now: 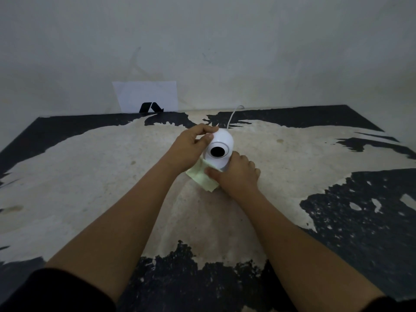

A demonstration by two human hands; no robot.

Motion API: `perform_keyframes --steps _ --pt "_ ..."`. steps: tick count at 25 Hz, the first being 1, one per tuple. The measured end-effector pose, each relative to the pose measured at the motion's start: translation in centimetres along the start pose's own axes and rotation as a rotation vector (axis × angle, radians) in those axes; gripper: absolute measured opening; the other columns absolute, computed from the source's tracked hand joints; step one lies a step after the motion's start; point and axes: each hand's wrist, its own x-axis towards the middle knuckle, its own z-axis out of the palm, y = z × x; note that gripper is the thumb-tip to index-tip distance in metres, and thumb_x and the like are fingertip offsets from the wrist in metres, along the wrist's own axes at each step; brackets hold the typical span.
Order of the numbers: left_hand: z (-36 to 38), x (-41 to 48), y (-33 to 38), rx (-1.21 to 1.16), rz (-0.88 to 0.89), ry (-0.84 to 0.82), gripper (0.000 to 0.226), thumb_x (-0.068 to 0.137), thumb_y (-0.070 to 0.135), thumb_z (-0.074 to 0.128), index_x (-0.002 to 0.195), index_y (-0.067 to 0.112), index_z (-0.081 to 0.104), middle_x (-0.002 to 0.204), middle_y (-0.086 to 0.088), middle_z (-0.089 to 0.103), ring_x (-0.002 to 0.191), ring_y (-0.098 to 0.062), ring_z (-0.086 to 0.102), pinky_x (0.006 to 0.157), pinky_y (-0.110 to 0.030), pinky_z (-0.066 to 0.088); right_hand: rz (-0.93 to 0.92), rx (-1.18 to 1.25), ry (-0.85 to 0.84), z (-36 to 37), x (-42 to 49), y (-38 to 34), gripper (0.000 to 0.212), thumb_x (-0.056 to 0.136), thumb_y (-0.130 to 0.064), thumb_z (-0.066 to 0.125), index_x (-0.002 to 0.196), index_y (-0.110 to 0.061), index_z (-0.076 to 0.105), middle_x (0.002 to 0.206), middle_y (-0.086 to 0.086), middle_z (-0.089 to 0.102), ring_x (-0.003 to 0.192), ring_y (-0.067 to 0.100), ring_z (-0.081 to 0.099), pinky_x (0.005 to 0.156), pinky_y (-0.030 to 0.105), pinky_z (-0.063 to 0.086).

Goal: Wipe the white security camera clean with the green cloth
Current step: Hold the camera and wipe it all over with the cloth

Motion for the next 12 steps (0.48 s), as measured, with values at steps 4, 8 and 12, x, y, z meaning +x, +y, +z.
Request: perform_keyframes --steps 4,8,12 --pt "-0.5 0.0 0.9 0.085 -0.042 -0.037 0.027 0.093 0.022 0.05 0.117 0.023 0.061 0.126 0.002 0.06 0.099 -0.006 0.055 0.074 -0.002 0.038 -0.028 0.109 -0.063 -2.0 -0.9 2.0 0.027 0.079 -0.046 0.061 0.095 -0.024 0.062 0.087 -0.001 0.063 0.087 0.023 0.06 0.081 0.038 0.045" --pt "-0.9 -1.8 1.6 0.237 -0.002 0.024 0.043 0.09 0.039 0.051 0.133 0.031 0.047 0.138 -0.002 0.047 0.116 -0.017 0.051 0.094 -0.025 0.036 -0.171 0.303 -0.096 -3.9 -2.5 2.5 0.015 0.085 -0.03 0.061 0.078 -0.017 0.066 0.075 0.0 0.065 0.07 0.018 0.059 0.059 0.028 0.042" --pt "-1.3 -5.8 2.0 0.365 0.003 -0.068 0.075 0.06 0.054 0.075 0.127 0.036 0.046 0.135 0.005 0.034 0.121 -0.013 0.027 0.1 -0.029 0.026 -0.315 0.459 -0.189 -6.2 -3.0 0.9 0.013 0.086 -0.028 0.062 0.084 -0.019 0.07 0.071 -0.004 0.066 0.061 0.005 0.056 0.056 0.021 0.042"
